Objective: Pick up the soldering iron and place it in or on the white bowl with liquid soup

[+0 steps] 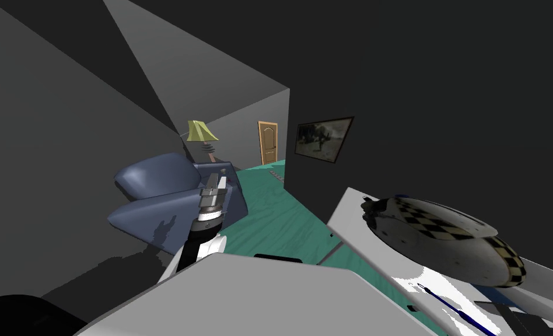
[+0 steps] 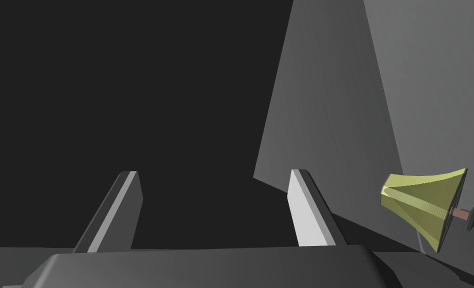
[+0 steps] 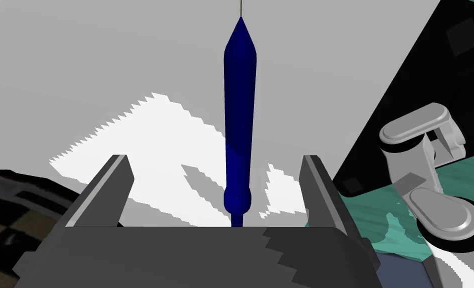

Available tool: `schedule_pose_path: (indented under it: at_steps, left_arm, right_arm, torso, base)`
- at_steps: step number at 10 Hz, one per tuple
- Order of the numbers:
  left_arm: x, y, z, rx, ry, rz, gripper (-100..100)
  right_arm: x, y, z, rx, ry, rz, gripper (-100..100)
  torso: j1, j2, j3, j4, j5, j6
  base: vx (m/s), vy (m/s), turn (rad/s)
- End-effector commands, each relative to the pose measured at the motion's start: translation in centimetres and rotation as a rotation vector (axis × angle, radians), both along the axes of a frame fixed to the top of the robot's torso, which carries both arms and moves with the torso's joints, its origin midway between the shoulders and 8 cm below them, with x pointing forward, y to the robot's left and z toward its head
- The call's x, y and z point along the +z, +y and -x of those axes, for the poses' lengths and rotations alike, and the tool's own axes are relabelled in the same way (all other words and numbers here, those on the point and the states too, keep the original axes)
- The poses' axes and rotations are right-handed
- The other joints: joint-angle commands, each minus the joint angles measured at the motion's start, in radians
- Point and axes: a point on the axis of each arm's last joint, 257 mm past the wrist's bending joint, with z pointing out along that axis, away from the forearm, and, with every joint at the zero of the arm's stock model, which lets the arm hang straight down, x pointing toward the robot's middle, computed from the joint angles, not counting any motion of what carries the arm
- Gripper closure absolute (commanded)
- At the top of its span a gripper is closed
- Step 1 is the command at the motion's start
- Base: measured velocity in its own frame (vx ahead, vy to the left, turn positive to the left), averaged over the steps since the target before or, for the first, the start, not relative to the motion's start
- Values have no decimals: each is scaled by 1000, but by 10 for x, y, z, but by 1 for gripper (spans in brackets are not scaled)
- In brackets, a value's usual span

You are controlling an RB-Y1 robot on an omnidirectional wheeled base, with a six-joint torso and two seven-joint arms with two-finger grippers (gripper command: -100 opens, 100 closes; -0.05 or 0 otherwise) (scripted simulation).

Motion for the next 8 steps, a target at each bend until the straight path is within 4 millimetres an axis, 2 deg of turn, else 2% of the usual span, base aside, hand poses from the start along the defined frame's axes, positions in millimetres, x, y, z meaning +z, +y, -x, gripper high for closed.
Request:
schedule_pose_path:
  at_steps: [1, 2, 3, 7, 8]
  left_arm:
    - [0, 0, 0, 0, 0, 0, 0]
    - [0, 0, 0, 0, 0, 0, 0]
    - [0, 0, 0, 0, 0, 0, 0]
    - [0, 0, 0, 0, 0, 0, 0]
    - [0, 0, 0, 0, 0, 0, 0]
  right_arm:
    - [-12, 2, 9, -11, -3, 2, -100]
    - [-9, 2, 6, -7, -1, -1, -100]
    - [-10, 2, 6, -7, -2, 1, 100]
    - [-9, 2, 6, -7, -3, 1, 100]
    - [-9, 2, 6, -7, -3, 1, 0]
  torso:
    - [0, 0, 0, 0, 0, 0]
    - [-1, 1, 1, 0, 0, 0]
    - [0, 2, 1, 0, 0, 0]
    - [1, 2, 1, 0, 0, 0]
    - [1, 2, 1, 0, 0, 0]
  base:
    - [10, -29, 87]
    - [3, -14, 15]
    - [0, 0, 0]
    - [-1, 1, -3]
    - [0, 0, 0]
